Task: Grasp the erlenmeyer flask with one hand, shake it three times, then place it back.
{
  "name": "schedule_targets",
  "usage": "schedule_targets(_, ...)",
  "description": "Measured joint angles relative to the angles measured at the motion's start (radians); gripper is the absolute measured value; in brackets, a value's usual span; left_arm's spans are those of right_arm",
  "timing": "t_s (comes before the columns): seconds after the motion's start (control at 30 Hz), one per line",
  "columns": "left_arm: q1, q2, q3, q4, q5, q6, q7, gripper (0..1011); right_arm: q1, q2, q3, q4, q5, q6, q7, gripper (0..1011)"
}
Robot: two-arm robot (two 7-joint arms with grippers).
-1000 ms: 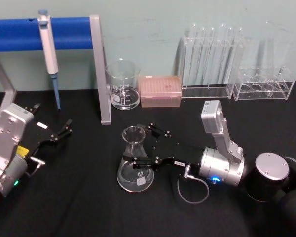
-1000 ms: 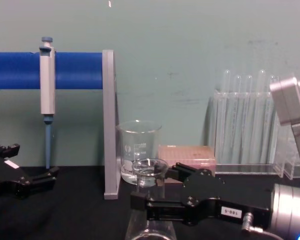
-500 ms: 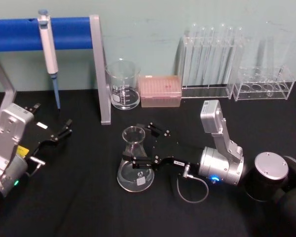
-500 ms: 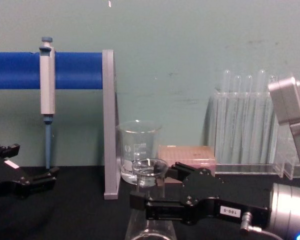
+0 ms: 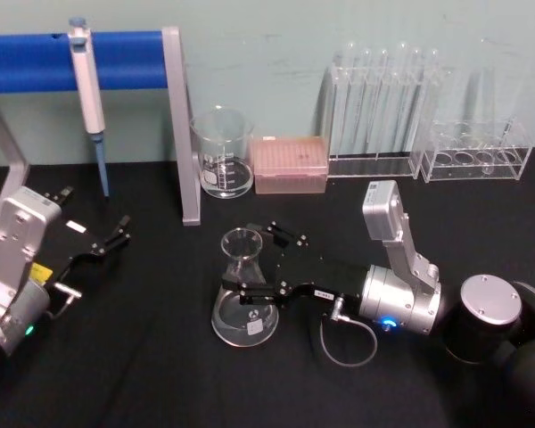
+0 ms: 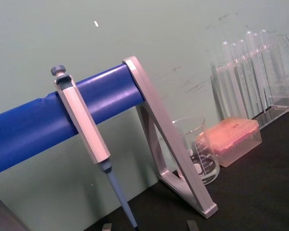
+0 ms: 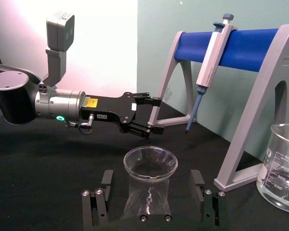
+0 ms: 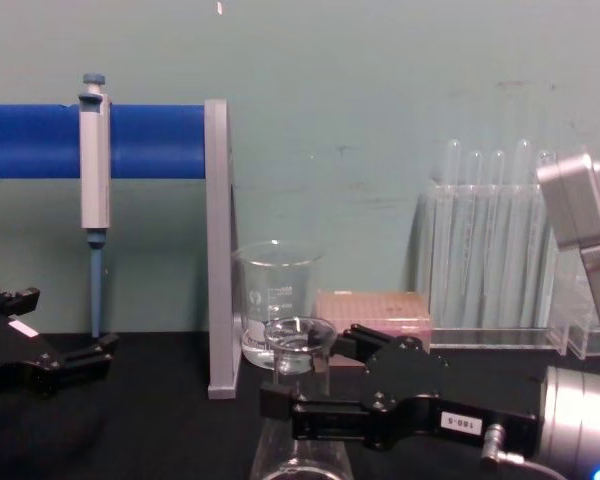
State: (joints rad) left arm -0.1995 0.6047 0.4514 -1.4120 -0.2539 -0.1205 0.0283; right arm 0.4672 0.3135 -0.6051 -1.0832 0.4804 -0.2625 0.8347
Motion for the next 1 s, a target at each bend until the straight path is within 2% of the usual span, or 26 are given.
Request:
schedule_targets(0.2,0.000,0.000,0.000,0.000,0.000,0.000,0.000,1001,0.000,0.000,0.000,-0.001,0.000,0.000,0.000,925)
schedule_targets(0.5,0.000,0.000,0.000,0.000,0.000,0.000,0.000,1001,-0.001,0.000,0.000,-0.001,0.001,0.001,0.000,683)
schedule_targets(0.53,0.000,0.000,0.000,0.000,0.000,0.000,0.000,1001,-0.001,0.000,0.000,-0.001,0.001,0.001,0.000,624)
schedule_targets(0.73,0.000,0.000,0.000,0.000,0.000,0.000,0.000,1001,-0.001,0.000,0.000,-0.001,0.001,0.002,0.000,457)
schedule_targets(1.0,0.000,0.000,0.000,0.000,0.000,0.000,0.000,1001,-0.001,0.000,0.000,-0.001,0.001,0.002,0.000,450)
